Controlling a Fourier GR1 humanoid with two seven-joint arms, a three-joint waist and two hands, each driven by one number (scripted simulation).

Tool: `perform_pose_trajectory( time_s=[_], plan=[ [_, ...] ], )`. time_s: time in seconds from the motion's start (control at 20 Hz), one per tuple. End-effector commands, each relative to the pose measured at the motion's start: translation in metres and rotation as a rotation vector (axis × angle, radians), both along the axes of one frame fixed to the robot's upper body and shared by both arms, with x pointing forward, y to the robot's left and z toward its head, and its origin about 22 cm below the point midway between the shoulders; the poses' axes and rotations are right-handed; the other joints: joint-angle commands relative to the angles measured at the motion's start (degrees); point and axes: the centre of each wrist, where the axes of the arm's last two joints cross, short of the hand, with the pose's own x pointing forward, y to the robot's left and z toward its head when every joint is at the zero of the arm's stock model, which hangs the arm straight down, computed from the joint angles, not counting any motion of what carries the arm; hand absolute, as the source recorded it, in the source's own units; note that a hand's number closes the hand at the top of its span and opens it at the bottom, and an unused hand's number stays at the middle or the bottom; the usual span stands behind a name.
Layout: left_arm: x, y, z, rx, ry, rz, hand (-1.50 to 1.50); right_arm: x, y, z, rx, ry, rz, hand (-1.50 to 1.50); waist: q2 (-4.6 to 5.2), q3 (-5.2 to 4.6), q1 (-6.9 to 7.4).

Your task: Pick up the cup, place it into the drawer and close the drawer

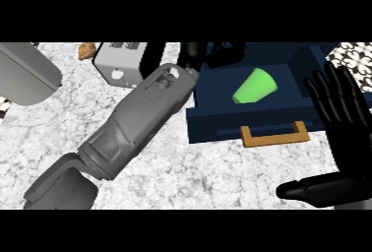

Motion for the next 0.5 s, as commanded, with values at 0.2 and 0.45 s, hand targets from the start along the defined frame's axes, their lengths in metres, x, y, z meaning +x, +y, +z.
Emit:
perform_pose_trajectory(
  time_s=[0.2, 0.45],
  plan=[
    [0.000, -0.004, -0.002, 0.069, -0.020, 0.045, -1.50, 0.004, 0.001, 0.009, 0.019, -0.030, 0.024, -1.50, 0.38, 0.01, -0.95],
    [-0.005, -0.005, -0.004, -0.053, -0.004, -0.017, -1.50, 0.010, -0.008, 0.004, 0.043, -0.029, 0.041, -1.50, 0.50, 0.01, -0.80]
  ],
)
